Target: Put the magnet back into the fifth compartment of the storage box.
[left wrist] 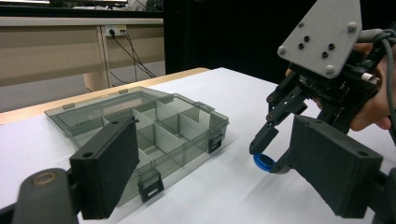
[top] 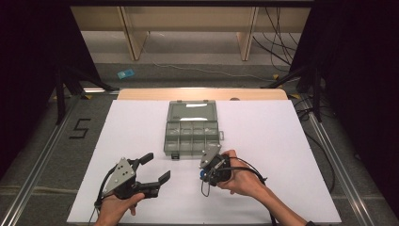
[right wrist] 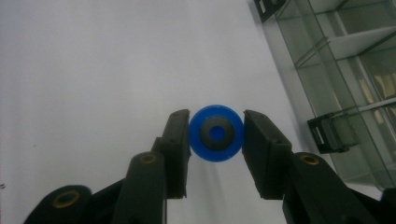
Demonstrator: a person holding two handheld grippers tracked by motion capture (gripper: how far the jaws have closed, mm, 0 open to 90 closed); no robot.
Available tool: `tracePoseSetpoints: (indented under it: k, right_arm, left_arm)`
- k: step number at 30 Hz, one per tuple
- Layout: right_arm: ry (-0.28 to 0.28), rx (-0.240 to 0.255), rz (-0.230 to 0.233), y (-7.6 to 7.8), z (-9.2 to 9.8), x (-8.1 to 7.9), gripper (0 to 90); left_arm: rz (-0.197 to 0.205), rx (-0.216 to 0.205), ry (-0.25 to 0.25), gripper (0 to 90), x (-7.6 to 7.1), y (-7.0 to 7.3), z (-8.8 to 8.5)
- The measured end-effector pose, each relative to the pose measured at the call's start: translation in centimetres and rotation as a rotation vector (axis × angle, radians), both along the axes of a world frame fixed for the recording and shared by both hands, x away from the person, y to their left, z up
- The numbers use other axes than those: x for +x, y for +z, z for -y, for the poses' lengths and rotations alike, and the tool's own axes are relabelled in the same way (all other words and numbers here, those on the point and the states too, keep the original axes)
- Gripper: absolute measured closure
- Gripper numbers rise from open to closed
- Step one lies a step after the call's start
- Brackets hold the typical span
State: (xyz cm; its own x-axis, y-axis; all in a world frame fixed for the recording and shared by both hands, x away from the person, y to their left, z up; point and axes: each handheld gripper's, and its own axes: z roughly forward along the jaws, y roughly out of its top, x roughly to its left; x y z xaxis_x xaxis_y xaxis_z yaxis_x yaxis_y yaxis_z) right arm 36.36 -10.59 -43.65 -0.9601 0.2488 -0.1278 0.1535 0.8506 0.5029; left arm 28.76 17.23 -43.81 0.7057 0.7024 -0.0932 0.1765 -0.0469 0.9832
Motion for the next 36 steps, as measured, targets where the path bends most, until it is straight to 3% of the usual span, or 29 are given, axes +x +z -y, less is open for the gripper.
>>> tracePoseSetpoints:
  k: [16, 36]
  right_arm:
    - [-0.003, 0.048, 0.005, 0.9, -1.0, 1.2, 62.5]
    - [0.008, 0.074, 0.045, 1.6, -3.1, 2.9, 62.5]
  left_arm:
    - [0.0, 0.0, -0.001, 15.9, 0.0, 0.0, 0.0]
    - [0.002, -0.002, 0.0, 15.9, 0.0, 0.0, 0.0]
